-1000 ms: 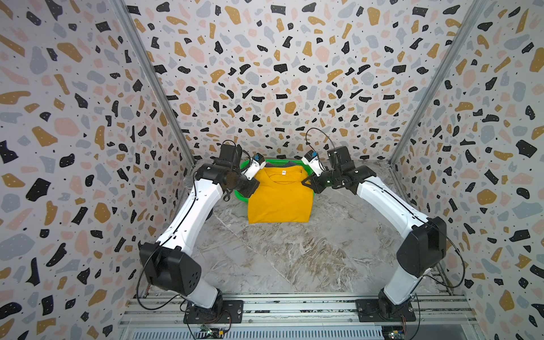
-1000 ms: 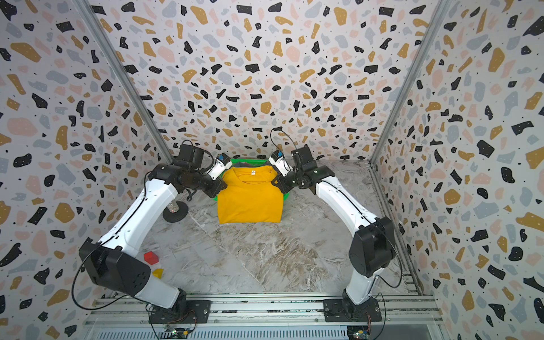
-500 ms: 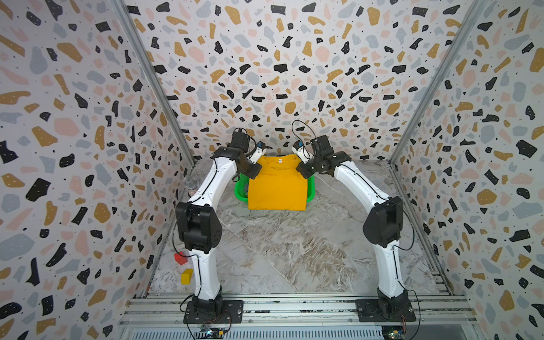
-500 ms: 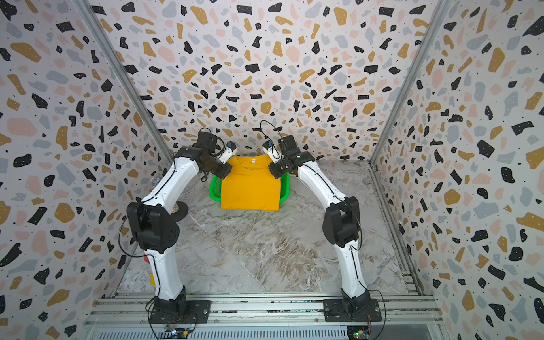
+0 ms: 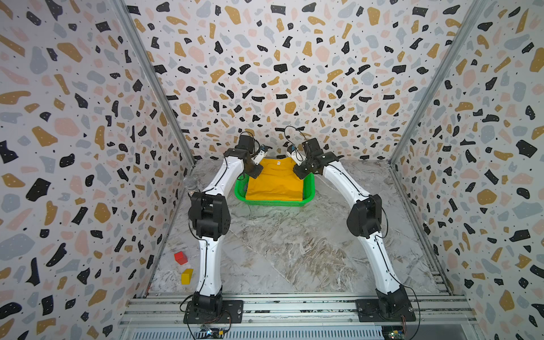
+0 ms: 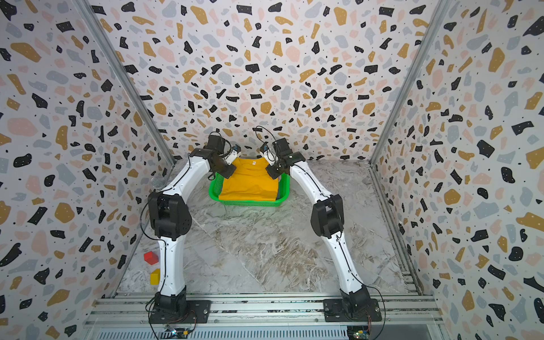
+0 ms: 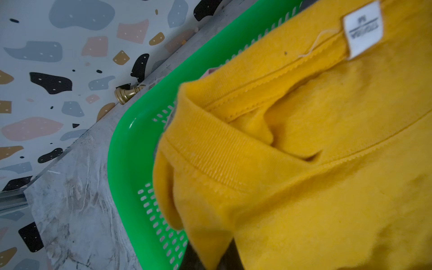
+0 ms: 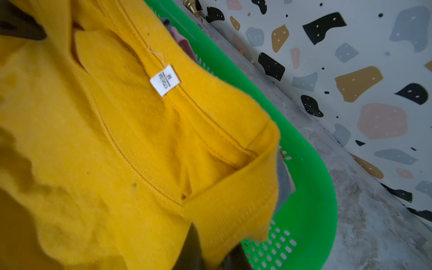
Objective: Put the folded t-shirts into the basket
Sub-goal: Place the T-shirt in the bin.
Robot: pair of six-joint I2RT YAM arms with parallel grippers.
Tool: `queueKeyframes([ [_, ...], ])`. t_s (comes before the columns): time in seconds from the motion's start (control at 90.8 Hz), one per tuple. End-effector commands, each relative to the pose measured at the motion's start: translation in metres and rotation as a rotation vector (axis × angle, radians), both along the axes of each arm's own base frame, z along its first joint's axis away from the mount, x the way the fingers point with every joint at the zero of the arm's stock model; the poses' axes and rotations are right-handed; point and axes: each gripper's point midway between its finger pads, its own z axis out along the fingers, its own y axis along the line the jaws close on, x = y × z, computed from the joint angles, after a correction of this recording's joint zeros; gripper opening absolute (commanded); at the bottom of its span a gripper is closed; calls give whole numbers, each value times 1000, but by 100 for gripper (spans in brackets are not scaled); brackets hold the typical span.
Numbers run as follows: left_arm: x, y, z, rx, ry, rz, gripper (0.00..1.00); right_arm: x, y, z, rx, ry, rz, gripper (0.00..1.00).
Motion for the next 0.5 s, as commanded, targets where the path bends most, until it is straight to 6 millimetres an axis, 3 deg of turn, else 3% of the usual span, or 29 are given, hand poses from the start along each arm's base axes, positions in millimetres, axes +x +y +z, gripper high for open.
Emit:
queueKeyframes([
  [0.0,25,24,9,69,-81,56,0,14,-20,20,-43,-69,-52,0],
  [0.352,31,31,-22,117,-55,69,0,42,-35,-12,-147,-126,-96,0],
  [0.484,33,33,-28,125,-52,82,0,46,-39,-21,-178,-131,-100,8],
])
